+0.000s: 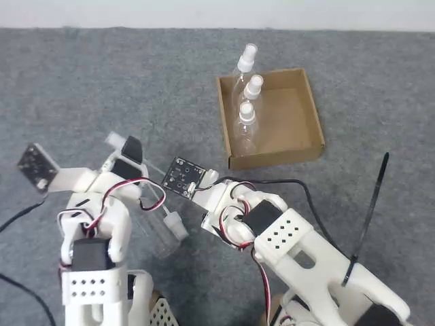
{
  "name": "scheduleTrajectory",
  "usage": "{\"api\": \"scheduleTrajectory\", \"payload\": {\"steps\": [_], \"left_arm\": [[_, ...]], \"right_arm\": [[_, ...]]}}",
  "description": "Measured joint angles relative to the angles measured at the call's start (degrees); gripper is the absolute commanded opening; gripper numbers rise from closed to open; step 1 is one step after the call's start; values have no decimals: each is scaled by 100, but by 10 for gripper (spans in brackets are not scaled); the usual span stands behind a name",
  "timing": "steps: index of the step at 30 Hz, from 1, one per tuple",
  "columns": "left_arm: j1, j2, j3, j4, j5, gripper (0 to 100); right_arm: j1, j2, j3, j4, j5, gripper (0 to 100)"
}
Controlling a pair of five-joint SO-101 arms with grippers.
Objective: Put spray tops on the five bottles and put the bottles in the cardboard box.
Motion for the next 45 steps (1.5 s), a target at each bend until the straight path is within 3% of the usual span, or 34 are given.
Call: {"api": "scheduleTrajectory", "payload": {"steps": [13,28,35,45], "left_arm": [[62,0,9,0,0,13],[510,0,9,0,0,14],[1064,0,123,0,-299,14],[1134,0,211,0,-325,14]], "right_arm": [[0,0,0,0,0,96],[0,0,0,-141,-220,95],[0,0,0,-141,-220,95],[0,0,0,-141,-220,95]]}}
